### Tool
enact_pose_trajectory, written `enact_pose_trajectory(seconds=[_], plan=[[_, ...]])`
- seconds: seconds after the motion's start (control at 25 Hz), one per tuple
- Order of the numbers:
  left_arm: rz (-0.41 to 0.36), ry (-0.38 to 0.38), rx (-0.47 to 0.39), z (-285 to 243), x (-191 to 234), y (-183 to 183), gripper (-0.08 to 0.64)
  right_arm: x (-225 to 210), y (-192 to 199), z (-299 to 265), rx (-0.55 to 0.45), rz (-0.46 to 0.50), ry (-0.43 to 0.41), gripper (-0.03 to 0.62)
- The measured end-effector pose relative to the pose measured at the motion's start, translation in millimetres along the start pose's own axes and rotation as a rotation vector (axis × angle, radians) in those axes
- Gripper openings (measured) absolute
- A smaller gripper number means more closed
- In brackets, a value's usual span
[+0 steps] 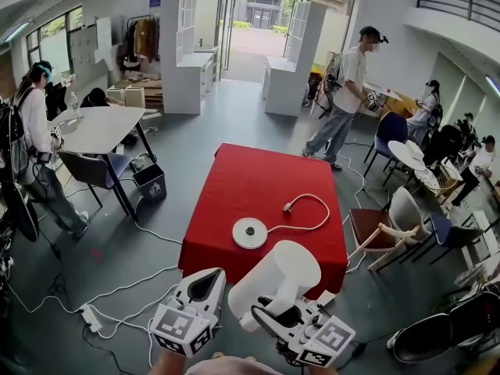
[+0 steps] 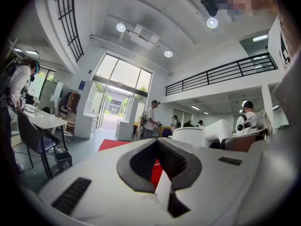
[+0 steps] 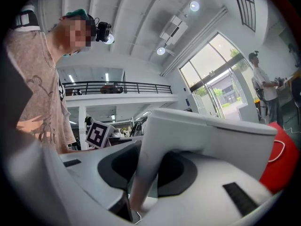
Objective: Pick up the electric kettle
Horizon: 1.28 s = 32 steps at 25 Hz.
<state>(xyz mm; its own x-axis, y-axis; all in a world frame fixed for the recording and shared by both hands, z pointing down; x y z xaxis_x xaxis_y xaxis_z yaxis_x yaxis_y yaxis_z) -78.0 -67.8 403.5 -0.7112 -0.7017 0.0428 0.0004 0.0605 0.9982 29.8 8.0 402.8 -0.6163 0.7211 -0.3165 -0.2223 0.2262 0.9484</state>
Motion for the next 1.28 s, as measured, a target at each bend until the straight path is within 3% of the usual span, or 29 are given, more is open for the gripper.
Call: enact_pose_trajectory(seconds=[0.56, 1.28], plan=[[-0.028, -0.021, 0.015, 5.2, -28.6, 7.1, -0.006, 8.2, 8.1, 33.6, -0.002, -0.005, -0.024, 0.135], [-0.031, -0.031, 0.037, 14.8, -28.3, 9.6, -0.006, 10.2, 8.6, 36.8, -0.025, -0.025, -0.024, 0.133]])
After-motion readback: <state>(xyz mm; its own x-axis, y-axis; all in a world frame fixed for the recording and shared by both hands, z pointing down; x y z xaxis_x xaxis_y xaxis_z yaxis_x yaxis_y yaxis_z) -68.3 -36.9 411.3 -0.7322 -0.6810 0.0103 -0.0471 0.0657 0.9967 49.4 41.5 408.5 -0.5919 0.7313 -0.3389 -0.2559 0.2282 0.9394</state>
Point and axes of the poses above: the fingertips, and each gripper's own axes: z backward along the fingers, x to its left, y out of its underside, the point moved 3 cm from there along z, backward along the fingers, and after that the axes turned 5 degrees about -z, right-handed, at the moved point
